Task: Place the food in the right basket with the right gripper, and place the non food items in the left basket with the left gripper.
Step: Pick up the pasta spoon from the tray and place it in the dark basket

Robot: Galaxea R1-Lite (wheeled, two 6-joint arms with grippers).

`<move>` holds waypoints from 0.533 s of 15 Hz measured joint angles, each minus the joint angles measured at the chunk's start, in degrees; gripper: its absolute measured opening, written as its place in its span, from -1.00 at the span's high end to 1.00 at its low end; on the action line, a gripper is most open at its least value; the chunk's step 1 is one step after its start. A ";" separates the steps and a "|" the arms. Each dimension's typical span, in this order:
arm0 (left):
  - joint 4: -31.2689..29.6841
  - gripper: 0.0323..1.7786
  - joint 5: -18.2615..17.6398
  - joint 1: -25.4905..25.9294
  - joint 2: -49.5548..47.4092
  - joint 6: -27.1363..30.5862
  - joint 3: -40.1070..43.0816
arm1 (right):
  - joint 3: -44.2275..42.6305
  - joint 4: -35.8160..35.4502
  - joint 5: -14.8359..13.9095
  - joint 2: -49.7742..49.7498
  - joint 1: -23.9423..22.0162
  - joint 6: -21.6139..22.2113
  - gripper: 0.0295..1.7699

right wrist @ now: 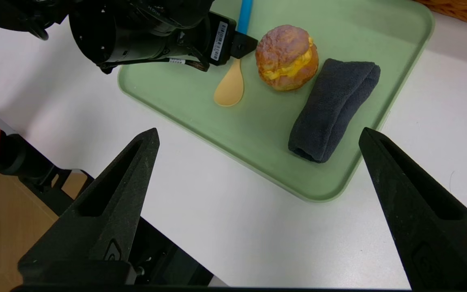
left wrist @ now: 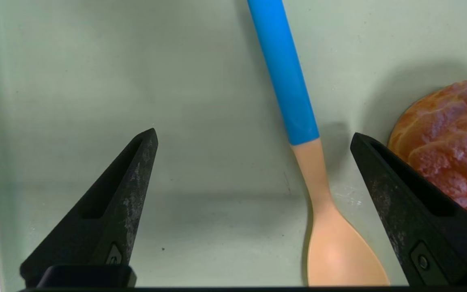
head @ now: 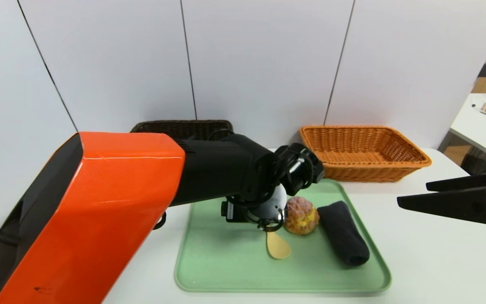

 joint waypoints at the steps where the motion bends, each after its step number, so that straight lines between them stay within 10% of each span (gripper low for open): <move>1: -0.05 -0.90 0.00 0.00 0.23 0.00 0.00 | 0.05 0.00 -0.02 0.00 0.00 -0.02 -0.92; 8: -0.35 -0.90 -0.83 0.12 0.87 -0.11 0.00 | 0.05 -0.02 -0.04 0.00 -0.02 0.02 -0.92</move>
